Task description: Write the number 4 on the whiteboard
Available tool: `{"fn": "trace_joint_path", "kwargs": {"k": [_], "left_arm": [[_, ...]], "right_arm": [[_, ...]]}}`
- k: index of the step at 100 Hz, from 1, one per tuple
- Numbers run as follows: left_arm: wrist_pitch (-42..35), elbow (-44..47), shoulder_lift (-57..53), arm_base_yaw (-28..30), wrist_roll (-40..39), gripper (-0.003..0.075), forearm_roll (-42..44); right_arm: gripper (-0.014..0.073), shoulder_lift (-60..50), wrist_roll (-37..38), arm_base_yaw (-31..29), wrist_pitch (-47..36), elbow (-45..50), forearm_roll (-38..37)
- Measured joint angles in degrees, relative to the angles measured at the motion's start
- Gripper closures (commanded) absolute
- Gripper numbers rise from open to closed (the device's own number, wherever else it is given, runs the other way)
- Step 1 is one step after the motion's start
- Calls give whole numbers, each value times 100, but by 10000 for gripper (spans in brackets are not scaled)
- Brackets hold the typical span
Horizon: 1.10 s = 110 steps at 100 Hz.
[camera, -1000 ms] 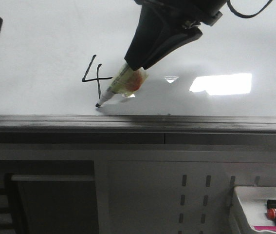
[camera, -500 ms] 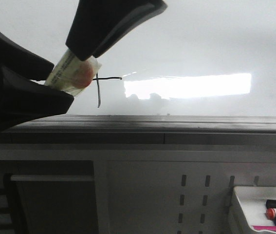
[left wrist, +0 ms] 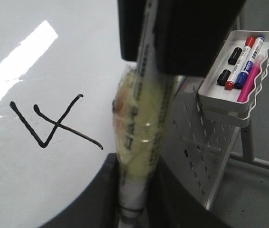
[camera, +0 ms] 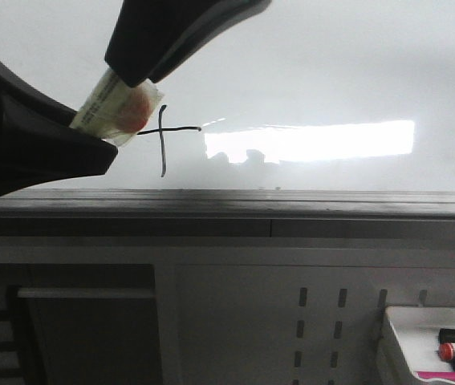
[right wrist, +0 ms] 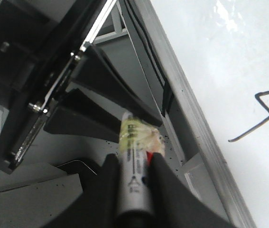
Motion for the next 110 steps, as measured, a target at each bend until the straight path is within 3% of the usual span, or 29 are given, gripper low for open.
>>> {"fn": "trace_joint_path", "kwargs": {"k": [10,17,38,51,66,76,95,110], "left_arm": [[-20,0,0,0,-67,741,-349],[55,-22,0,0,-144,741,-1137],[1447,-685,285,201,-211,741,-3777],[2536,-1349,734,416,-225,741,-4579],[2965,-1862,1163,535,-225,731,-5145],[3032,-1984,1244,546,-225,652,-5438],[3054,-2016,1281,546,-225,394,-5670],[3088,-2039,1281,546,-228,370,-5637]], "right_arm": [[128,0,0,-16,-63,-5,0],[45,-13,0,-87,-11,-5,0],[137,-329,0,-383,6,-5,0],[147,-455,0,-397,6,-5,0],[147,-467,0,-397,32,-5,0],[147,-467,11,-397,67,-5,0],[147,-467,11,-397,76,-5,0],[159,-481,66,-397,78,-5,0]]}}
